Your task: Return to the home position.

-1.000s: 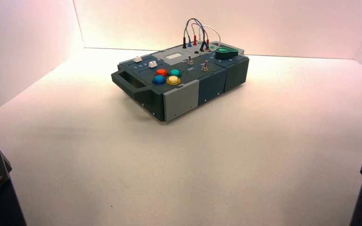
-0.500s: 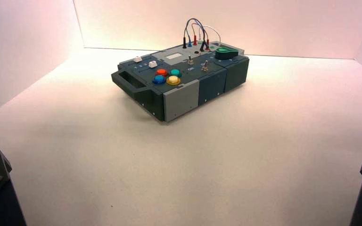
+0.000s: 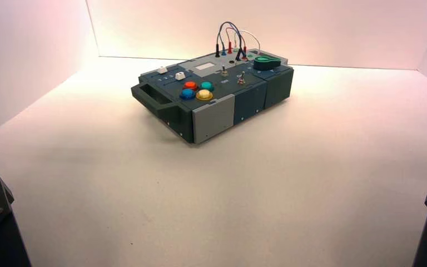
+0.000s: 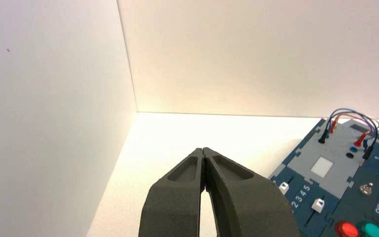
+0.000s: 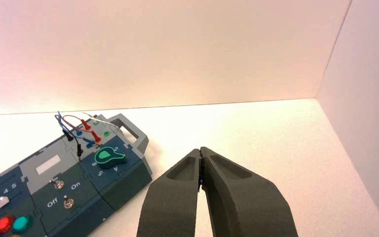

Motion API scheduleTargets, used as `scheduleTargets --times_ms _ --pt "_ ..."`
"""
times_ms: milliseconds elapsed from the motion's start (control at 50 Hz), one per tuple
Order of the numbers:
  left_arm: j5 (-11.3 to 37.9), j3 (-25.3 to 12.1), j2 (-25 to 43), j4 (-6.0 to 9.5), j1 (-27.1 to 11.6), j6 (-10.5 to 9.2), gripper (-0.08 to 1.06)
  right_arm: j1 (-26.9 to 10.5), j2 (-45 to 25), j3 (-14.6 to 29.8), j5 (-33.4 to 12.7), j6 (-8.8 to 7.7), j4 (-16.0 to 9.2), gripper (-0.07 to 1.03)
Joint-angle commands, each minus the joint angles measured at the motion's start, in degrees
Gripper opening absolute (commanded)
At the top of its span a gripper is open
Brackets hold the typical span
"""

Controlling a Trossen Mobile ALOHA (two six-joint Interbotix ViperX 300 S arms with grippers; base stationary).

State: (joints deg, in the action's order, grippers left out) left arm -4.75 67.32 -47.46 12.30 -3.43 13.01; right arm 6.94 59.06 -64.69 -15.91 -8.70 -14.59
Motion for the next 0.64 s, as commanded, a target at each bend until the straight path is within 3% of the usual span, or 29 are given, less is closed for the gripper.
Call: scheduleTargets --times_ms 20,640 --pt "-0.6 -0.9 -0.5 0.00 -0.3 0.09 -0.03 -0.1 -0.3 0.8 0.6 0.18 -0.3 -0.02" --pt "-0.4 -2.4 4.7 0.09 -0.2 0.09 -0.03 -0.1 -1.1 0.5 1.0 0.18 -0.4 -0.02"
